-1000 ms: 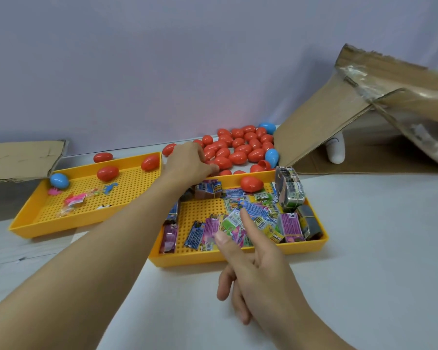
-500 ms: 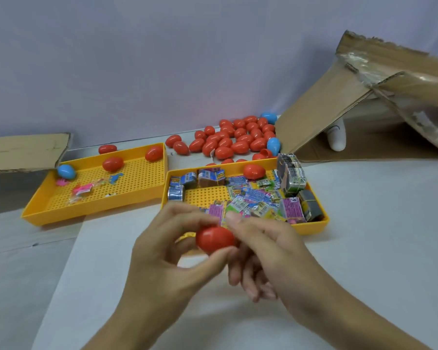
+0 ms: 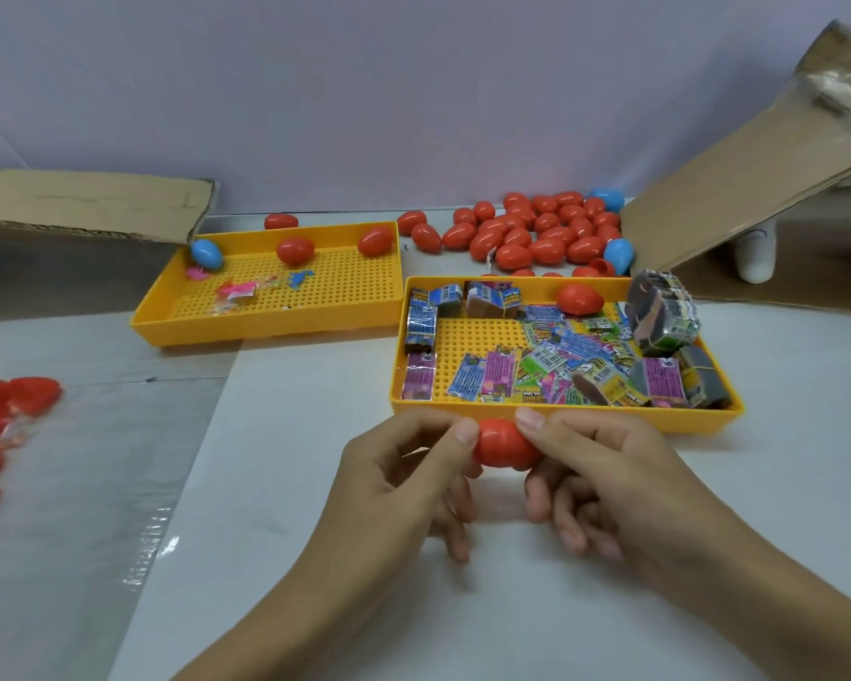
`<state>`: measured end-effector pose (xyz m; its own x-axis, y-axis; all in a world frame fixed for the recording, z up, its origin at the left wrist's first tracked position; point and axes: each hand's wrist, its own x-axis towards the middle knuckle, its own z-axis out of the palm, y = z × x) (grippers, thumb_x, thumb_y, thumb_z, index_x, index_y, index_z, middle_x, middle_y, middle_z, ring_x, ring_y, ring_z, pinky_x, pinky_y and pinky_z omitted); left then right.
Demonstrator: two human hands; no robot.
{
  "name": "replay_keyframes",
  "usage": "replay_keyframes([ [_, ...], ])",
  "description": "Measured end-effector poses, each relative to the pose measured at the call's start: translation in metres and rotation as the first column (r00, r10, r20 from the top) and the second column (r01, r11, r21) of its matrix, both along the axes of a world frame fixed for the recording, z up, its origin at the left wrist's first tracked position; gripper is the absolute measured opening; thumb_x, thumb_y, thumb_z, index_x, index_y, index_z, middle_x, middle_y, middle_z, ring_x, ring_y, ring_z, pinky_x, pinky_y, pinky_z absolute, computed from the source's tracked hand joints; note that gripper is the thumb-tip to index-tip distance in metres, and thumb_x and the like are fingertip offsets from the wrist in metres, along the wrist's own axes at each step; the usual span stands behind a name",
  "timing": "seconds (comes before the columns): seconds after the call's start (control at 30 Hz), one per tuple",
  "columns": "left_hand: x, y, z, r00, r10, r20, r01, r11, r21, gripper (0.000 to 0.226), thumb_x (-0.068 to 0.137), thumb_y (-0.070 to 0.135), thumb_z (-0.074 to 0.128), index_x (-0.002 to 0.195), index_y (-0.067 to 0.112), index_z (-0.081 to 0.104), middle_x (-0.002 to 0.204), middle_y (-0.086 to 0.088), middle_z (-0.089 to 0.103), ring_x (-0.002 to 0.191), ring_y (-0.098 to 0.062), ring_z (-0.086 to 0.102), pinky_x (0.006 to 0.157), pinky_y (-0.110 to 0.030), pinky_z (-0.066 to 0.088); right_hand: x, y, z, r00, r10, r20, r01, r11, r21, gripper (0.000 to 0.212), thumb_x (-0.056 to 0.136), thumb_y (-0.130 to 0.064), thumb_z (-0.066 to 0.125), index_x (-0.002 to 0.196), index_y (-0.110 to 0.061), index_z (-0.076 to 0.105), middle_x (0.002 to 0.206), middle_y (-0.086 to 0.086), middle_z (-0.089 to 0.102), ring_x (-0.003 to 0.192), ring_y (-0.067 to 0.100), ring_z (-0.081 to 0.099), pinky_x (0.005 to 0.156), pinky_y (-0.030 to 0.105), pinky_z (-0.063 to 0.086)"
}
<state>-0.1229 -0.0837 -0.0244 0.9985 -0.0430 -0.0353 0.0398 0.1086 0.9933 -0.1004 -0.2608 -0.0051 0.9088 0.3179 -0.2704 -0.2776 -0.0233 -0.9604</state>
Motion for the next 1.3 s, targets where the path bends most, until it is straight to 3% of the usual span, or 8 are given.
replay_keyframes([
  [0.23, 0.002, 0.003, -0.003, 0.999, -0.037, -0.004, 0.037, 0.998, -0.055, 0.019, 0.087, 0.034, 0.063, 0.087, 0.019, 0.075, 0.062, -0.009, 0.061, 0.051, -0.022, 0.061, 0.047, -0.028, 0.051, -0.005, 0.001, -0.003, 0.995, 0.003, 0.099, -0.007, 0.999, 0.042, 0.03, 0.07, -0.04, 0.072, 0.072, -0.01, 0.067, 0.067, 0.017, 0.069, 0.041, 0.021, 0.059, 0.031, 0.019, 0.036],
  [0.37, 0.002, 0.005, -0.009, 0.998, -0.062, 0.03, 0.065, 0.994, -0.093, 0.021, 0.081, 0.03, 0.073, 0.1, 0.022, 0.078, 0.073, -0.01, 0.07, 0.065, -0.022, 0.069, 0.064, -0.033, 0.058, -0.006, -0.003, -0.001, 0.986, -0.015, 0.164, 0.009, 0.999, 0.039, 0.027, 0.066, -0.03, 0.079, 0.085, -0.013, 0.07, 0.077, 0.016, 0.073, 0.054, 0.025, 0.068, 0.035, 0.025, 0.044],
  [0.5, 0.003, 0.008, -0.012, 0.998, -0.034, 0.06, 0.044, 0.981, -0.187, 0.035, 0.072, 0.022, 0.077, 0.107, 0.021, 0.078, 0.095, -0.015, 0.076, 0.083, -0.03, 0.074, 0.082, -0.051, 0.059, -0.005, -0.004, -0.002, 0.963, -0.011, 0.268, 0.01, 1.0, 0.003, 0.029, 0.071, -0.012, 0.082, 0.097, -0.016, 0.069, 0.088, 0.011, 0.075, 0.068, 0.027, 0.073, 0.042, 0.027, 0.05],
  [0.63, 0.004, 0.007, -0.013, 0.986, -0.045, 0.163, 0.066, 0.989, -0.131, 0.034, 0.076, 0.006, 0.076, 0.107, 0.021, 0.078, 0.109, -0.008, 0.074, 0.104, -0.025, 0.07, 0.091, -0.038, 0.056, -0.004, -0.006, -0.003, 0.924, -0.004, 0.382, 0.031, 0.997, -0.066, 0.031, 0.076, 0.001, 0.079, 0.096, -0.021, 0.069, 0.096, 0.004, 0.075, 0.075, 0.026, 0.073, 0.047, 0.028, 0.053],
  [0.8, 0.004, 0.007, -0.014, 0.979, -0.058, 0.197, 0.084, 0.989, -0.126, 0.035, 0.077, -0.003, 0.072, 0.106, 0.017, 0.077, 0.113, -0.007, 0.073, 0.106, -0.024, 0.069, 0.091, -0.036, 0.055, -0.003, -0.007, -0.003, 0.907, 0.001, 0.421, 0.033, 0.997, -0.074, 0.03, 0.075, -0.003, 0.078, 0.096, -0.022, 0.07, 0.098, 0.001, 0.075, 0.076, 0.026, 0.073, 0.049, 0.026, 0.053],
  [1.07, 0.005, 0.007, -0.008, 0.997, -0.038, 0.069, 0.05, 0.981, -0.188, 0.023, 0.073, 0.025, 0.077, 0.095, 0.018, 0.079, 0.086, -0.012, 0.075, 0.073, -0.022, 0.073, 0.071, -0.026, 0.057, -0.005, -0.006, -0.001, 0.935, -0.025, 0.354, 0.036, 0.999, -0.025, 0.023, 0.074, -0.024, 0.075, 0.096, -0.017, 0.076, 0.082, 0.008, 0.076, 0.068, 0.024, 0.073, 0.046, 0.027, 0.053],
  [1.17, 0.004, 0.004, -0.005, 0.999, -0.022, 0.024, 0.025, 0.989, -0.144, 0.022, 0.076, 0.035, 0.074, 0.082, 0.014, 0.077, 0.066, -0.013, 0.068, 0.06, -0.023, 0.069, 0.06, -0.027, 0.057, -0.006, -0.006, -0.001, 0.942, -0.019, 0.334, 0.035, 0.999, -0.041, 0.018, 0.077, -0.031, 0.072, 0.084, -0.015, 0.077, 0.074, 0.01, 0.075, 0.061, 0.022, 0.072, 0.045, 0.025, 0.051],
  [1.3, 0.003, 0.001, -0.003, 1.0, 0.0, 0.018, 0.001, 1.0, -0.017, 0.039, 0.081, 0.048, 0.069, 0.063, 0.014, 0.07, 0.058, -0.011, 0.064, 0.047, -0.023, 0.063, 0.045, -0.025, 0.049, -0.006, -0.004, -0.002, 0.95, -0.001, 0.312, 0.027, 0.996, -0.08, 0.034, 0.082, -0.041, 0.065, 0.075, -0.009, 0.073, 0.065, 0.012, 0.071, 0.05, 0.023, 0.067, 0.041, 0.022, 0.047],
])
